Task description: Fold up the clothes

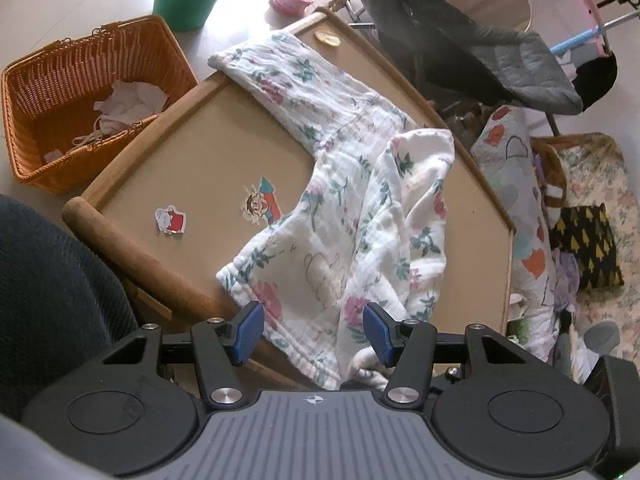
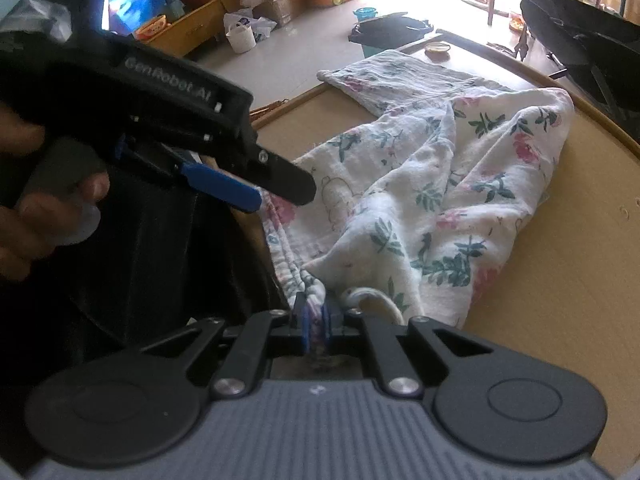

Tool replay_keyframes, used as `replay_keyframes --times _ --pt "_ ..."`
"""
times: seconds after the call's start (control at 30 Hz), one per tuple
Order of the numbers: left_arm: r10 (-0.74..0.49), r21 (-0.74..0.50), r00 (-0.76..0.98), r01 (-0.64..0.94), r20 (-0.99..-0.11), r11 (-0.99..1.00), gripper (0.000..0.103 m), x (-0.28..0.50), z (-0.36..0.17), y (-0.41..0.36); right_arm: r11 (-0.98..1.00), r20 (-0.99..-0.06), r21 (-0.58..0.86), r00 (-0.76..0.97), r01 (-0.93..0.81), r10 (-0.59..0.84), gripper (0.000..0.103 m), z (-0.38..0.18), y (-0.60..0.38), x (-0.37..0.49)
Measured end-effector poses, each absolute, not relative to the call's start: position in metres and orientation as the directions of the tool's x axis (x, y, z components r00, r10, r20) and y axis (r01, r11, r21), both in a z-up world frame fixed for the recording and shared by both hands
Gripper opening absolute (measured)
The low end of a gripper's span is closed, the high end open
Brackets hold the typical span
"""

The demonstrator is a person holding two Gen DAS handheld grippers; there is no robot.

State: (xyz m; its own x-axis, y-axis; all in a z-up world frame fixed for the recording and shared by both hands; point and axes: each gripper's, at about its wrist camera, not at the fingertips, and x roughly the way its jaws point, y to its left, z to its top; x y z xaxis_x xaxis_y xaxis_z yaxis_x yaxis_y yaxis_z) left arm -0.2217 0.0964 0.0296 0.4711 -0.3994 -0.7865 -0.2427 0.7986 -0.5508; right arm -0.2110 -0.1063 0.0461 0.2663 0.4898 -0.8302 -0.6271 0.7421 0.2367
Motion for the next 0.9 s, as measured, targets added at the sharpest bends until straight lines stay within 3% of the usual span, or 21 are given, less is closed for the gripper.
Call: replay_keyframes --times 0.33,0.47,0.53,0.9 --pt "-0.405 -0.54 0.464 -0.204 -0.788 0.817 0.057 -0.221 0.037 0.084 0.731 -0.804 0.239 0.292 -0.64 0.518 0.011 0.06 -0.108 -0.22" --pt "-0.379 -0.511 0.462 -0.199 -0.801 0.836 0.057 -0.22 0.043 0.081 0.714 -0.774 0.236 0.316 -0.66 0.548 0.028 0.073 -0.114 -0.229" --pt "-0.376 -0.508 0.468 -0.193 -0.799 0.839 0.057 -0.221 0.047 0.08 0.705 -0.759 0.235 0.326 -0.67 0.563 0.031 0.079 -0.117 -0.234" --pt "-0.334 -0.421 0.436 -0.118 -0.836 0.899 0.057 -0.219 0.056 0.056 0.706 -0.727 0.275 0.339 -0.653 0.597 0.033 0.087 -0.128 -0.234"
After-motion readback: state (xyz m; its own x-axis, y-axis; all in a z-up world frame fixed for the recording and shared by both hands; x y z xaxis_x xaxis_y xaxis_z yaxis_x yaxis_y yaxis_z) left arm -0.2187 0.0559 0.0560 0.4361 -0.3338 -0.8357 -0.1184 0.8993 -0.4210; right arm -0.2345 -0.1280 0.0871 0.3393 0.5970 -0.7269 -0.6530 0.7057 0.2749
